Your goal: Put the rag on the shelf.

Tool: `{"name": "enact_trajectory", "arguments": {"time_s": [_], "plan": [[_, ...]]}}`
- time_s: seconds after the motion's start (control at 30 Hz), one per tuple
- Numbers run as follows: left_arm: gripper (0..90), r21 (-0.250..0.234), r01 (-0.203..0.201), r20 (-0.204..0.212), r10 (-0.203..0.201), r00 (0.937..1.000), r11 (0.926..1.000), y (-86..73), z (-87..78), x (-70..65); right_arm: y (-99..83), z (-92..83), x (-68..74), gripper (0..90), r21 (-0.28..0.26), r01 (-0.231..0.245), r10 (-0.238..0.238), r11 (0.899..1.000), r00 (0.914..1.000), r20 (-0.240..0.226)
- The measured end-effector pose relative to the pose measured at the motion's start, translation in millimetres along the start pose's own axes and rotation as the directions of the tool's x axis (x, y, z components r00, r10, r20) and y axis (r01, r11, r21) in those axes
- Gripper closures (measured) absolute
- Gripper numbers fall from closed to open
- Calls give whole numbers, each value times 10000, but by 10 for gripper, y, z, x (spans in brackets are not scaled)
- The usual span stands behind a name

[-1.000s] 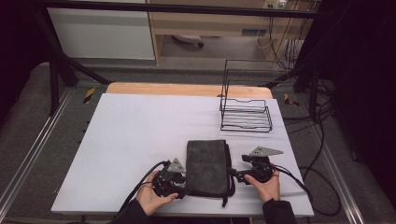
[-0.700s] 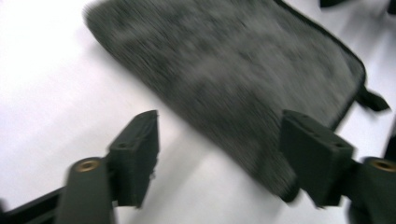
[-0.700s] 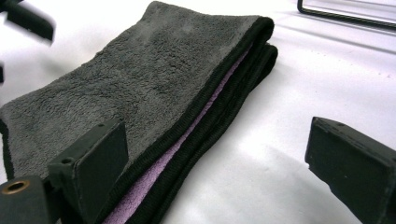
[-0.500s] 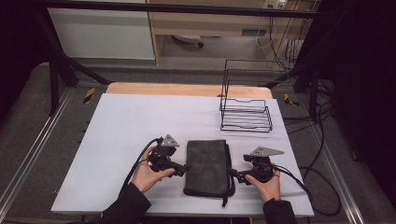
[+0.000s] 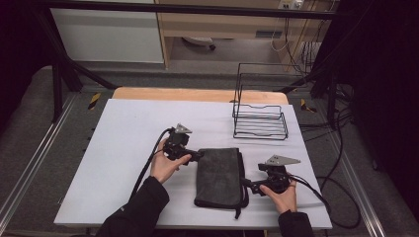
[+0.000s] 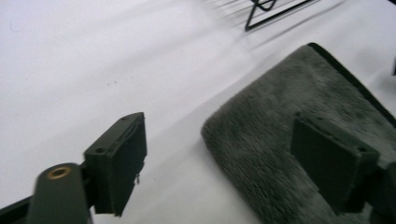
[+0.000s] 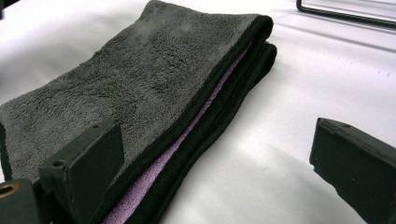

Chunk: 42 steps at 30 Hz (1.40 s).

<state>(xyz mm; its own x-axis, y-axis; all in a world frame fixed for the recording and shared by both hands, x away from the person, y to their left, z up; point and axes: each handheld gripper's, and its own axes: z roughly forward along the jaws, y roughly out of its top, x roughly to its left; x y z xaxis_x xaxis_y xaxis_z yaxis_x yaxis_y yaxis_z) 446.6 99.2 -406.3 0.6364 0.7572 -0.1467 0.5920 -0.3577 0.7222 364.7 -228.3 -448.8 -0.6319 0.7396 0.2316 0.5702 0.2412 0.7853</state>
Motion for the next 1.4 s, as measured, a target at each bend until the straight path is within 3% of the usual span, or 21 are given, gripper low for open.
{"name": "enact_trajectory", "arguments": {"time_s": [0.1, 0.3, 0.63, 0.77, 0.9, 1.03, 1.27, 1.4], "plan": [[284, 71, 394, 12, -394, 9992, 9992, -8, 116, 44, 0, 4, -3, 35, 20, 1, -1, 10000, 10000, 16], [432, 600, 415, -176, -405, 9990, 9973, -65, 302, 63, 2, 6, -6, 31, 45, -25, 25, 10000, 10000, 2], [656, 894, 787, 496, -834, 9953, 9929, -117, 391, 58, 11, 23, -12, 36, -20, -121, 121, 9999, 9999, -20], [732, 921, 689, 521, -739, 9959, 9934, -125, 394, 20, 33, 25, -27, 39, -149, -247, 246, 9996, 9997, -51], [766, 849, 497, 340, -527, 9980, 9952, -142, 403, -29, 89, 37, -45, 54, -276, -337, 338, 9991, 9994, 19], [775, 891, 671, 503, -718, 9962, 9938, -145, 409, 3, 176, 84, -39, 80, -292, -222, 230, 9993, 9994, 269], [784, 779, 347, 223, -365, 9991, 9964, -153, 412, -52, 358, 225, -26, 80, -258, -439, 454, 9987, 9972, 597], [785, 800, 381, 308, -407, 9987, 9961, -153, 412, -36, 481, 346, -52, 230, -333, -298, 324, 9990, 9963, 792]]}}
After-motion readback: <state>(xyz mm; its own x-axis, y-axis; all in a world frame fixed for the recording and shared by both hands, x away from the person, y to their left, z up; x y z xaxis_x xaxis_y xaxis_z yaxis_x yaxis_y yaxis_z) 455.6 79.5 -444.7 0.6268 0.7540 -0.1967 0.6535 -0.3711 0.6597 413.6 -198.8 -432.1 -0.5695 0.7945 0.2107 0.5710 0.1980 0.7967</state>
